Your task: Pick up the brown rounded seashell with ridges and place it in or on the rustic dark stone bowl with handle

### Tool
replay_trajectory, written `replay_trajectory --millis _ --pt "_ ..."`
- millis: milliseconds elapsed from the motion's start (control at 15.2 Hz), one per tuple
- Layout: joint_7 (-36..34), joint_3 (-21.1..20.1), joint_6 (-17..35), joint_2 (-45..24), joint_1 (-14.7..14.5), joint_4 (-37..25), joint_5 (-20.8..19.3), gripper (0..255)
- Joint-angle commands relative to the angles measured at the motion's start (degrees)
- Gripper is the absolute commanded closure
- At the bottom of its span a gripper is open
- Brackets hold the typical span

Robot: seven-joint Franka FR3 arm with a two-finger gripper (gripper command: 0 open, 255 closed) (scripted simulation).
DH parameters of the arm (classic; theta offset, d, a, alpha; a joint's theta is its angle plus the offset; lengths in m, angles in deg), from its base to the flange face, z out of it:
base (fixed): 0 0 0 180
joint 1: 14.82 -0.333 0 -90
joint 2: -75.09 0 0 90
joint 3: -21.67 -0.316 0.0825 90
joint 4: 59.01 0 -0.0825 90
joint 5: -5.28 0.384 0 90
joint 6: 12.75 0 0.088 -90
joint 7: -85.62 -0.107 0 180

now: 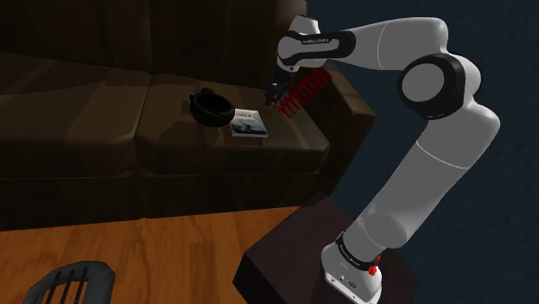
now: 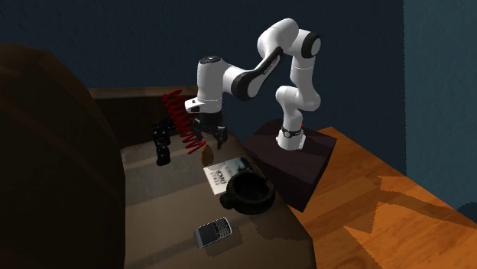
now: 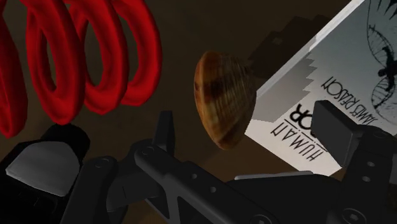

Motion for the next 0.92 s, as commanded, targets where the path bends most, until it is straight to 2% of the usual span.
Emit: replay_trajectory --millis 0,396,858 --pt "0.72 0.02 1.25 -2.32 0.17 -1.10 0.63 0" --pt "1.12 -0.06 5.03 -4.22 0.30 0.84 1.24 0" --pt "1.12 -0.06 5.01 -4.22 0.31 0.84 1.24 0"
